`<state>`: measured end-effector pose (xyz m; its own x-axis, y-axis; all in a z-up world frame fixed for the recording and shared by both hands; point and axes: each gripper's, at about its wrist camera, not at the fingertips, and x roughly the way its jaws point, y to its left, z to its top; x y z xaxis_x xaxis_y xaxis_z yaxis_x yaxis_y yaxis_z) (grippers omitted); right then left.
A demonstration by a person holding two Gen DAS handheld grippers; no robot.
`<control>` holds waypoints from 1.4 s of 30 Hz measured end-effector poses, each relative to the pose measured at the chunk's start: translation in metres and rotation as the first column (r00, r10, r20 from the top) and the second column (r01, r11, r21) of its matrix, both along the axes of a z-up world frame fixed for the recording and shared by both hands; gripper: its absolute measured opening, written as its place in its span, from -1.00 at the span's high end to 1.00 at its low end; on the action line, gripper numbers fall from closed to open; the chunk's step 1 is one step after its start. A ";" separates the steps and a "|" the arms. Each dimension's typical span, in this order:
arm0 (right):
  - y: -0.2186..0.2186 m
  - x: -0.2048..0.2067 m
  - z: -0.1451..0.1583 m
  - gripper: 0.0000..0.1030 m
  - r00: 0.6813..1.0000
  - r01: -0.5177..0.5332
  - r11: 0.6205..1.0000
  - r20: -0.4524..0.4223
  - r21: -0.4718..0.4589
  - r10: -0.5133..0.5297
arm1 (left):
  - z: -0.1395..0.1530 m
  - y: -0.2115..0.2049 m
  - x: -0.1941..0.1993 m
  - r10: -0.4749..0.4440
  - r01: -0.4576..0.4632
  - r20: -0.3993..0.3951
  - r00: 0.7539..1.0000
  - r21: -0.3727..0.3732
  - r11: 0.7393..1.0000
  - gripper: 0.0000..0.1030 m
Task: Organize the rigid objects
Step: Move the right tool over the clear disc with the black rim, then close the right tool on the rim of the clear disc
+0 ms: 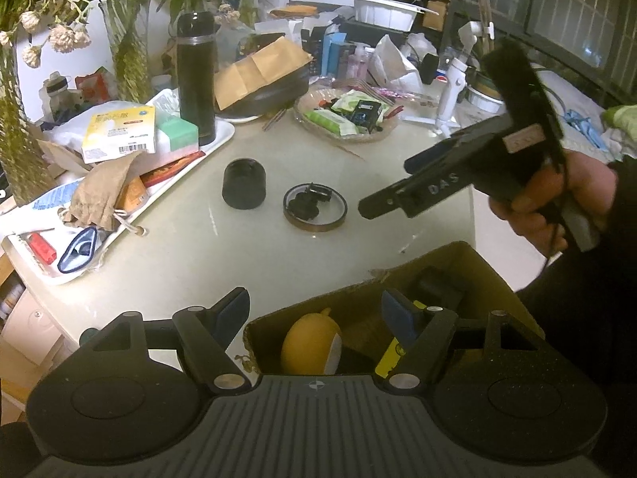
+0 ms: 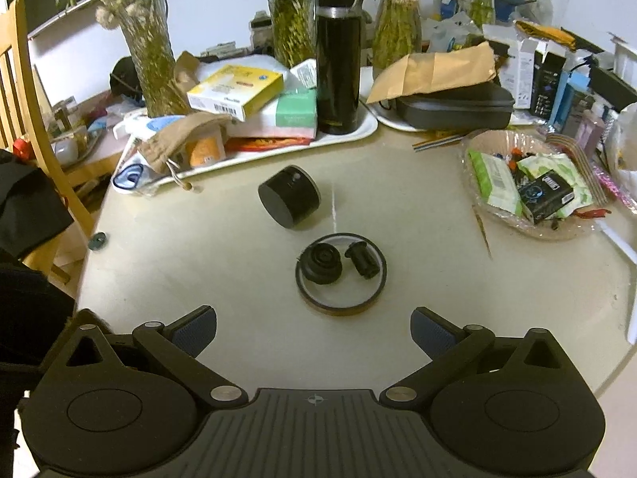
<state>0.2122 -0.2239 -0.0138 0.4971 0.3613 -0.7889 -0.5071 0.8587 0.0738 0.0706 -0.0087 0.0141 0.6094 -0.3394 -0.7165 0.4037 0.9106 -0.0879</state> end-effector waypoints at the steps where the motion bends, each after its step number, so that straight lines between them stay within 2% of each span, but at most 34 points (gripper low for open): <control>1: 0.000 0.004 -0.002 -1.00 1.000 -0.006 1.000 -0.007 -0.002 0.006 | -0.001 0.000 0.000 -0.003 0.003 0.000 1.000 -0.001 1.000 -0.42; 20: 0.024 0.071 -0.058 -1.00 0.986 -0.155 0.981 -0.079 -0.116 0.146 | -0.006 0.019 0.009 0.045 -0.045 -0.022 0.999 -0.024 0.999 -0.42; 28: 0.036 0.087 -0.076 -1.00 0.985 -0.158 0.978 -0.093 -0.138 0.146 | -0.010 0.021 0.011 0.048 -0.049 -0.029 0.998 -0.021 0.999 -0.42; 32: 0.039 0.091 -0.080 -1.00 0.987 -0.150 0.980 -0.073 -0.133 0.142 | -0.010 0.022 0.012 0.049 -0.050 -0.029 0.998 -0.027 0.998 -0.42; 33: 0.038 0.092 -0.082 -0.98 0.988 -0.144 0.982 -0.075 -0.125 0.135 | -0.010 0.022 0.013 0.049 -0.049 -0.029 0.998 -0.029 0.998 -0.42; 34: 0.038 0.093 -0.084 -0.83 0.989 -0.137 0.983 -0.078 -0.122 0.128 | -0.010 0.022 0.013 0.048 -0.049 -0.029 0.998 -0.031 0.998 -0.42; 35: 0.037 0.094 -0.084 -0.84 0.990 -0.127 0.986 -0.077 -0.108 0.119 | -0.010 0.022 0.012 0.049 -0.050 -0.029 0.998 -0.031 0.998 -0.42; 37: 0.035 0.093 -0.083 -0.72 0.993 -0.108 0.989 -0.064 -0.101 0.102 | -0.009 0.022 0.012 0.049 -0.050 -0.029 0.998 -0.030 0.998 -0.42; 42: 0.032 0.090 -0.079 -0.71 0.994 -0.107 0.990 -0.047 -0.095 0.103 | -0.009 0.022 0.013 0.052 -0.053 -0.031 0.998 -0.030 0.998 -0.42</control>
